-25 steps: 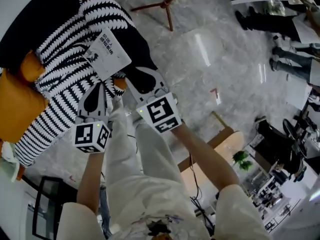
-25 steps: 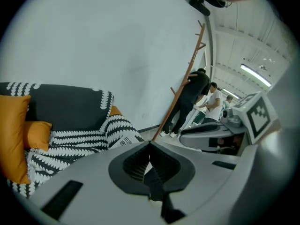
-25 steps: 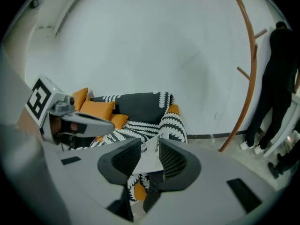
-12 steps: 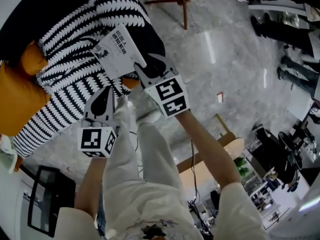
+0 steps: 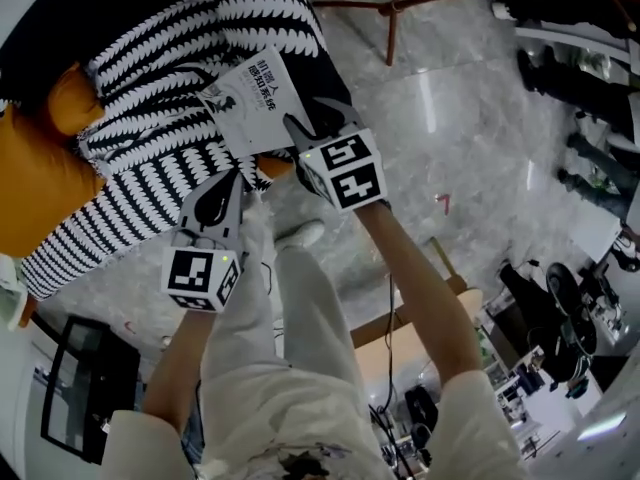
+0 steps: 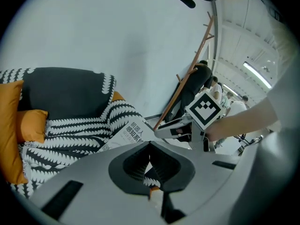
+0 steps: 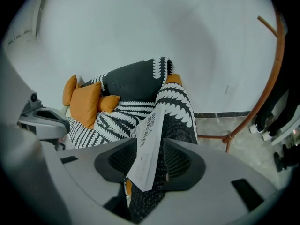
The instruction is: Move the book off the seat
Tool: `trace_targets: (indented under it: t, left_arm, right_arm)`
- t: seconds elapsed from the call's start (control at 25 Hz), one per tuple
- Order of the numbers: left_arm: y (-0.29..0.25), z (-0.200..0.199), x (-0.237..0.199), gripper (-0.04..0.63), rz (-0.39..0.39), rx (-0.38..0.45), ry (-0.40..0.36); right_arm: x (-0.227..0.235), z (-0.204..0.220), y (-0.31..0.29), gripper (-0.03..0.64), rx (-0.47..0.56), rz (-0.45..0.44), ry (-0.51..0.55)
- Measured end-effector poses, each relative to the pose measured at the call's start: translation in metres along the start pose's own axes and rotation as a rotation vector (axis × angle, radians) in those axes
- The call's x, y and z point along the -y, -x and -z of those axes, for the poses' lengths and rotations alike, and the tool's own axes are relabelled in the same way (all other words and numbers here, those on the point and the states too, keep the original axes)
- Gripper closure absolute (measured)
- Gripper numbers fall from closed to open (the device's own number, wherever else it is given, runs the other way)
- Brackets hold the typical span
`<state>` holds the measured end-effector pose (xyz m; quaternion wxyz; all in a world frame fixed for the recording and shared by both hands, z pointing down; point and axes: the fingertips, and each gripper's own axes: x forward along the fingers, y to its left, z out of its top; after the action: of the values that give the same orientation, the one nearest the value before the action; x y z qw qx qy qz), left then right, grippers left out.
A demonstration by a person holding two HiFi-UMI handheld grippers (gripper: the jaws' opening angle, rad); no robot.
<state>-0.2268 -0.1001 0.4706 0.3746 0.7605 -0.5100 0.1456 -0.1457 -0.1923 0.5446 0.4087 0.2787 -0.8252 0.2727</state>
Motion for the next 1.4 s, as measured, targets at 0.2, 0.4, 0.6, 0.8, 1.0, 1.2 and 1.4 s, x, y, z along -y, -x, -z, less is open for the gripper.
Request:
trace_targets:
  t: [0.2, 0.4, 0.6, 0.8, 1.0, 1.2, 1.4]
  left_arm:
    - [-0.010, 0.017, -0.013, 0.586, -0.011, -0.025, -0.005]
    - [-0.010, 0.022, -0.015, 0.586, -0.010, -0.032, 0.004]
    - [-0.009, 0.024, -0.017, 0.586, -0.019, -0.034, 0.011]
    - [-0.004, 0.024, -0.019, 0.586, -0.013, -0.026, 0.030]
    - [-0.004, 0.020, -0.015, 0.586, -0.013, -0.015, 0.026]
    - [-0.004, 0.022, -0.024, 0.586, -0.026, -0.020, 0.037]
    - [-0.002, 0.020, -0.030, 0.586, -0.040, 0.002, 0.029]
  right_arm:
    - [0.011, 0.008, -0.026, 0.457, -0.046, -0.023, -0.046]
    - [0.011, 0.010, -0.038, 0.457, -0.101, -0.079, -0.086]
    - [0.000, 0.007, -0.044, 0.457, -0.155, -0.135, -0.116]
    - [-0.011, 0.003, -0.044, 0.460, -0.201, -0.236, -0.210]
    - [-0.024, -0.001, -0.034, 0.485, -0.245, -0.354, -0.287]
    - [-0.053, 0.019, -0.058, 0.479, -0.351, -0.355, -0.175]
    - [-0.064, 0.021, -0.075, 0.479, -0.364, -0.328, -0.116]
